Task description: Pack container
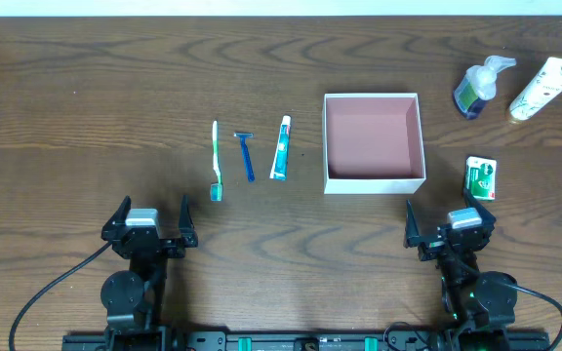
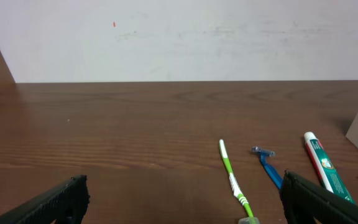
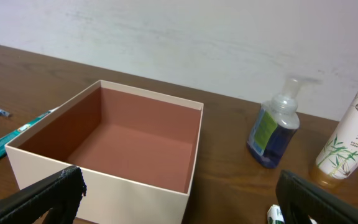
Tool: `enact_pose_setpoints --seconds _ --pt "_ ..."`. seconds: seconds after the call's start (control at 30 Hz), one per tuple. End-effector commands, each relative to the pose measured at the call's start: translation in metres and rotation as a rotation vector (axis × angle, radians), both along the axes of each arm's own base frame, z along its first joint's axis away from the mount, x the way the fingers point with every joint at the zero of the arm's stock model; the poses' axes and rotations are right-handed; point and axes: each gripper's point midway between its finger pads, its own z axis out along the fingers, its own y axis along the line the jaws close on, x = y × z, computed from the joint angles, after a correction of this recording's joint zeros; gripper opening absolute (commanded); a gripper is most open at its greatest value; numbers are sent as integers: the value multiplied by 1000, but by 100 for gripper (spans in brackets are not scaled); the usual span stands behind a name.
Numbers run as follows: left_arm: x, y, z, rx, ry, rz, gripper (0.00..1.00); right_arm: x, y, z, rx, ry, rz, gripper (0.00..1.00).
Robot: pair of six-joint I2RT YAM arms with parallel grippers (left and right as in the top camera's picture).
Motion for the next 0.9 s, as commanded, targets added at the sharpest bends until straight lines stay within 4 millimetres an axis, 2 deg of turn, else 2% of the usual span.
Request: enact_pose_setpoints --seconds 0.0,0.77,0.87 --pt "-1 -2 -15 9 42 -14 98 -1 5 -1 -10 -1 25 99" --pt "-1 -2 -15 9 42 -14 98 -1 5 -1 -10 -1 25 99" --pt "-1 -2 -15 8 42 -14 98 -1 6 6 -4 -28 30 99"
